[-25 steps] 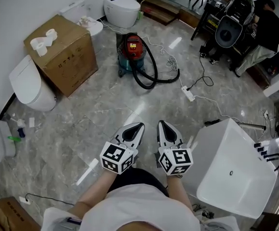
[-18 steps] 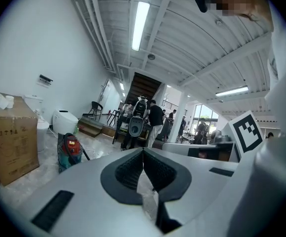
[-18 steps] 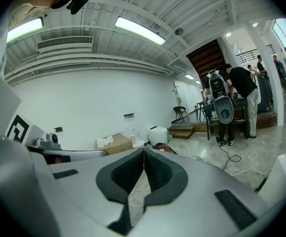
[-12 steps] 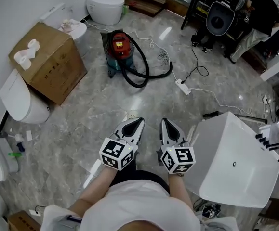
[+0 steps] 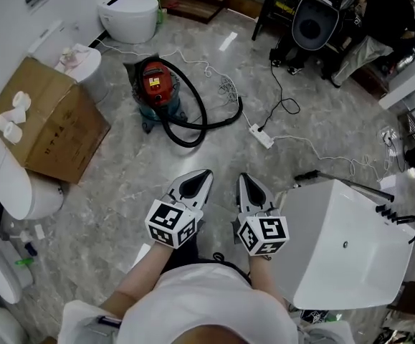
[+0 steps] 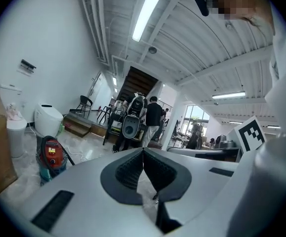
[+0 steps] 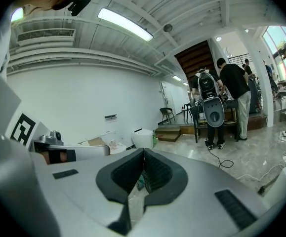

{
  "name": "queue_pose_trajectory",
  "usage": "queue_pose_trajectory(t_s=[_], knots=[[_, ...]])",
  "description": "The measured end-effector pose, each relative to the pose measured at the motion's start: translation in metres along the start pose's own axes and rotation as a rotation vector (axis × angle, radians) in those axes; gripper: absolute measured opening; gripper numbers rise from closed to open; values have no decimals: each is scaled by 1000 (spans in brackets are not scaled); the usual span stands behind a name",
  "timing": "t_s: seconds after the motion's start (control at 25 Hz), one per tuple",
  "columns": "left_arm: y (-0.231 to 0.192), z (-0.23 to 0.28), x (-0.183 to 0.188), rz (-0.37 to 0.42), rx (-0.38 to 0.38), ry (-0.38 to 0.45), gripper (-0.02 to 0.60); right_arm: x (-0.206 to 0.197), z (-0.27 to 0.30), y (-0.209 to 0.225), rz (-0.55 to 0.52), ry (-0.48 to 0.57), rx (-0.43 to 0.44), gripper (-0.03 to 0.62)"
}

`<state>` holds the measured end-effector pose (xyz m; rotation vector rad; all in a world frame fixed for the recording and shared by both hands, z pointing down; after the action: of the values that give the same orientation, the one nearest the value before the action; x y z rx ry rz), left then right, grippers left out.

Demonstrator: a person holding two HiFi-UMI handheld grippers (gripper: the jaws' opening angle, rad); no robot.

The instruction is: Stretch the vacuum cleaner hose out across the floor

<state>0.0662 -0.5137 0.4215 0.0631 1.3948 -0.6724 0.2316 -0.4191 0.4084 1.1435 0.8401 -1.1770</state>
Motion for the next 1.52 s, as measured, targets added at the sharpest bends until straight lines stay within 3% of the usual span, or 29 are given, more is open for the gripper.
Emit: queue_pose_trajectory(t_s=[0.56,1.0,1.24,1.52], knots=[[-100,122,68,1,0,-27,9,59,149,72,26,-13,-24,14],[-159,189,88,11,2,-65,8,71,266,129,18,-21,28,14],[-178,227,93,5,-10,-80,8,81,293,156,-14,-38,39,14],[-171,269,107,-4,-20,-60,8,94,298,190,-4,-51,18,14]])
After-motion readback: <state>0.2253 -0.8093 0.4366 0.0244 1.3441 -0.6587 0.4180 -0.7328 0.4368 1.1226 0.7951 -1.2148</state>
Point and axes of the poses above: the fingertips, and each gripper's own axes: z forward along the fingers, y to its right, x out of its top, the point moved 10 cm from there along -z, backward along the fingers, and after that the axes turned 4 degrees about x, right-handed, at the moved point
